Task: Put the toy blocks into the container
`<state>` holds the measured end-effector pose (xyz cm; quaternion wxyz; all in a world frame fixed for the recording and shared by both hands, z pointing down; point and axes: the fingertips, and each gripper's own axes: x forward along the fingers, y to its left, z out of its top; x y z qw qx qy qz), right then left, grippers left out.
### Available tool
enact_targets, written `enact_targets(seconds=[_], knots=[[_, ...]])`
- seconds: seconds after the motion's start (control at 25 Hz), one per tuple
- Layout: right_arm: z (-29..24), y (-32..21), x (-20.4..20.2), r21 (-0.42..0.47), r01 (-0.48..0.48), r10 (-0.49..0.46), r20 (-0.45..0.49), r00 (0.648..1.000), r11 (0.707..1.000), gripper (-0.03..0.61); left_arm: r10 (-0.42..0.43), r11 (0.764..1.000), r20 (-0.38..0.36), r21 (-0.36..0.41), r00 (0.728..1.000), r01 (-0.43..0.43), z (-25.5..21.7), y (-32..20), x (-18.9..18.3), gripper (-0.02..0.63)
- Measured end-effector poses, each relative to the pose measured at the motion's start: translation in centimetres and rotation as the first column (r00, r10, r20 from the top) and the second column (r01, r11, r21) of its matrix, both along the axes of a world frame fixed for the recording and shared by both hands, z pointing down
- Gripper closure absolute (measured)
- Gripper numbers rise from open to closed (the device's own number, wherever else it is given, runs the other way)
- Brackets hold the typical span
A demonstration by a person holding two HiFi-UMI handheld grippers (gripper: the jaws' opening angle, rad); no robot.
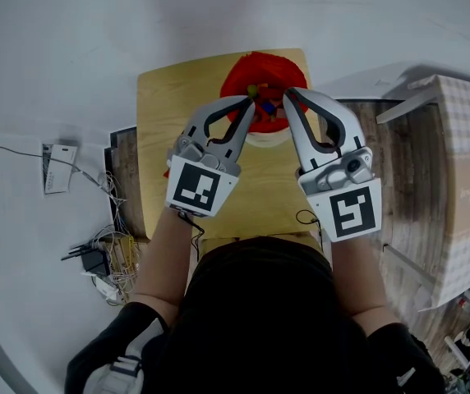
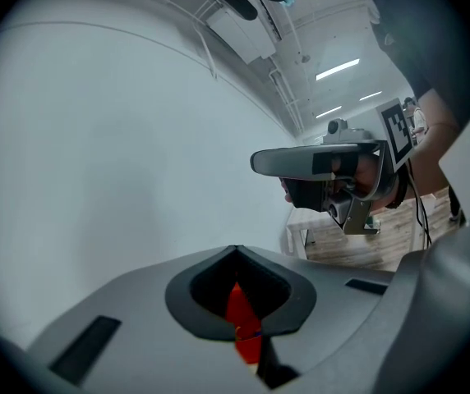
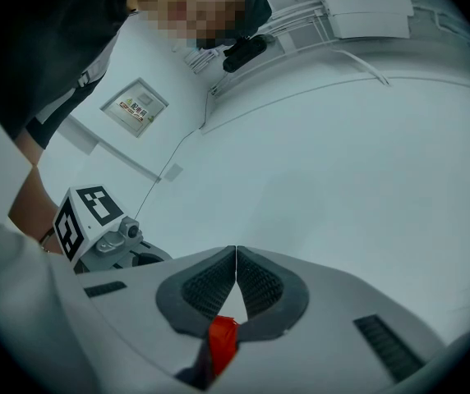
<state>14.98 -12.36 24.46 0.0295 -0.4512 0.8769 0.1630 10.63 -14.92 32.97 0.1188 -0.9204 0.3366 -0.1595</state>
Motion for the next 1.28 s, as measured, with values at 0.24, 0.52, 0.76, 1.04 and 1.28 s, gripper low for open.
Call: enact_targets(seconds=[0.24,0.52,0.76,1.04,1.28], knots=[[-0.4,0.7,-0.8,0.012,0.016,-0.016,-0.006,1.0,1.0,0.551,-0.025,1.0,-0.065,-0.004,0.998,0.025,-1.3,0.7,-1.0,0.603],[-1.5,1.6,-3.8,0.027,0.075,-0.076,0.005,0.997,0.997,0.551,-0.094,0.995,-0.149,0.02,0.984,0.098,-4.5,2.2,-5.3,0.603],[-2.6,2.4,-8.6,0.04,0.164,-0.165,0.028,0.986,0.986,0.551,-0.178,0.982,-0.182,0.038,0.967,0.187,-6.9,4.1,-11.0,0.603],[-3.6,3.4,-14.9,0.036,0.272,-0.274,0.075,0.959,0.962,0.551,-0.268,0.955,-0.214,0.069,0.939,0.288,-9.0,6.6,-17.8,0.603],[-3.1,4.3,-19.8,0.007,0.338,-0.337,0.1,0.936,0.941,0.551,-0.32,0.937,-0.202,0.074,0.926,0.341,-9.0,8.0,-22.4,0.603]])
